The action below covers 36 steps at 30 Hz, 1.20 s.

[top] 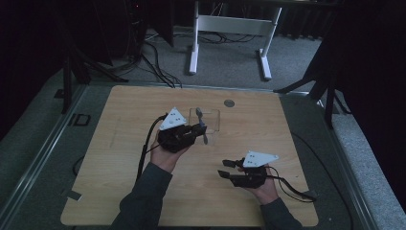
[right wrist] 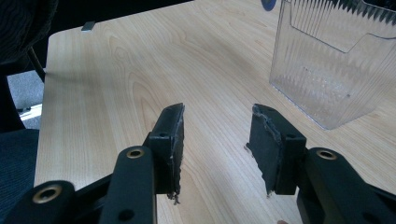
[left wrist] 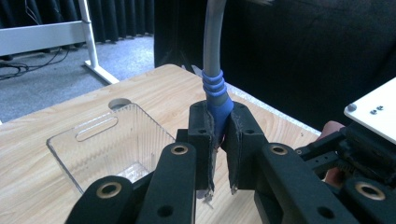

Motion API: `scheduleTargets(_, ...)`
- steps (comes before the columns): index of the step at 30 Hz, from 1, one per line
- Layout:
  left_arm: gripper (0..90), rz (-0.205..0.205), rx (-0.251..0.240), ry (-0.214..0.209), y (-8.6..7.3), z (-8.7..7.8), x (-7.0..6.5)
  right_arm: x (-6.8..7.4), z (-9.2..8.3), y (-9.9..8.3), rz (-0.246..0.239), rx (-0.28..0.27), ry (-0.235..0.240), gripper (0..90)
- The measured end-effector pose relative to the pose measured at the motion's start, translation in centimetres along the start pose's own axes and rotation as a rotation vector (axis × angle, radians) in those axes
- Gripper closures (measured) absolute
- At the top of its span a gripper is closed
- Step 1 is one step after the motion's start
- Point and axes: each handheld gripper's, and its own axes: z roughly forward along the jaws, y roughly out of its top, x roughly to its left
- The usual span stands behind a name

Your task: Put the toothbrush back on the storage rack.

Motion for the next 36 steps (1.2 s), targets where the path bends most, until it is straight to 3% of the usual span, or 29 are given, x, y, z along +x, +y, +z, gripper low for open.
scheduleTargets(13,81.4,-0.008,-0.020,0.031,-0.1,0.3,0.8,0.0,0.1,-0.1,0.000,0.004,0.003,54.4)
scheduleTargets(36,81.4,-0.052,-0.042,0.027,-0.6,1.8,2.4,0.0,0.2,-0.1,-0.001,0.006,0.008,54.4)
